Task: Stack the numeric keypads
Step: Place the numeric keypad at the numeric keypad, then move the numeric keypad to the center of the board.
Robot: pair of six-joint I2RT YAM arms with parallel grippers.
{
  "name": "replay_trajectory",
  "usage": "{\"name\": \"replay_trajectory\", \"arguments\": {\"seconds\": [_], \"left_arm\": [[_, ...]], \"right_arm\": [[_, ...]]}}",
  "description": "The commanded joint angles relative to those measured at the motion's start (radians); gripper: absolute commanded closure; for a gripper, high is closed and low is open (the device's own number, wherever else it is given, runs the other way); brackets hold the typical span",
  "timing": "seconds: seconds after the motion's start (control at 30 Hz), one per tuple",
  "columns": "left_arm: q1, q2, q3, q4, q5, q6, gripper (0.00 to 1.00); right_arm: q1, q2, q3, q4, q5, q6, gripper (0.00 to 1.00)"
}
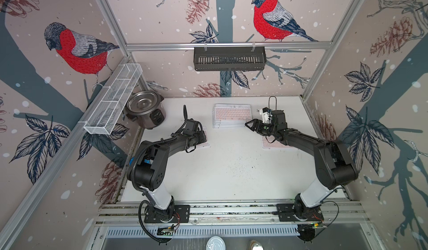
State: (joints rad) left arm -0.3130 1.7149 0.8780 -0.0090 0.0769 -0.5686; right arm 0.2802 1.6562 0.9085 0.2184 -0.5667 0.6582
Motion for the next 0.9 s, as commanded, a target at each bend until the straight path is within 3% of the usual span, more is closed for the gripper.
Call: {"name": "replay_trajectory", "arguments": {"seconds": [0.0, 0.2, 0.57, 0.87], "left_arm": [[-0.016, 0.036, 0.015, 0.01, -0.01, 0.024, 0.42], [-0.106, 0.069, 0.021, -0.025, -0.078, 0.013, 0.43], [-0.215, -0.015, -0.159, 0.058, -0.011, -0.123, 0.43], [-0.356, -0.011, -0.178, 0.095, -0.003, -0.221, 0.43]], "right_arm": [[0.002, -0.033, -0.025, 0.03, -0.008, -0.007, 0.28], [0.003, -0.082, -0.059, 0.004, -0.015, -0.023, 0.28], [0.012, -0.201, -0.112, -0.004, -0.012, -0.002, 0.28], [0.02, -0.259, -0.11, -0.06, 0.002, -0.01, 0.28]]}}
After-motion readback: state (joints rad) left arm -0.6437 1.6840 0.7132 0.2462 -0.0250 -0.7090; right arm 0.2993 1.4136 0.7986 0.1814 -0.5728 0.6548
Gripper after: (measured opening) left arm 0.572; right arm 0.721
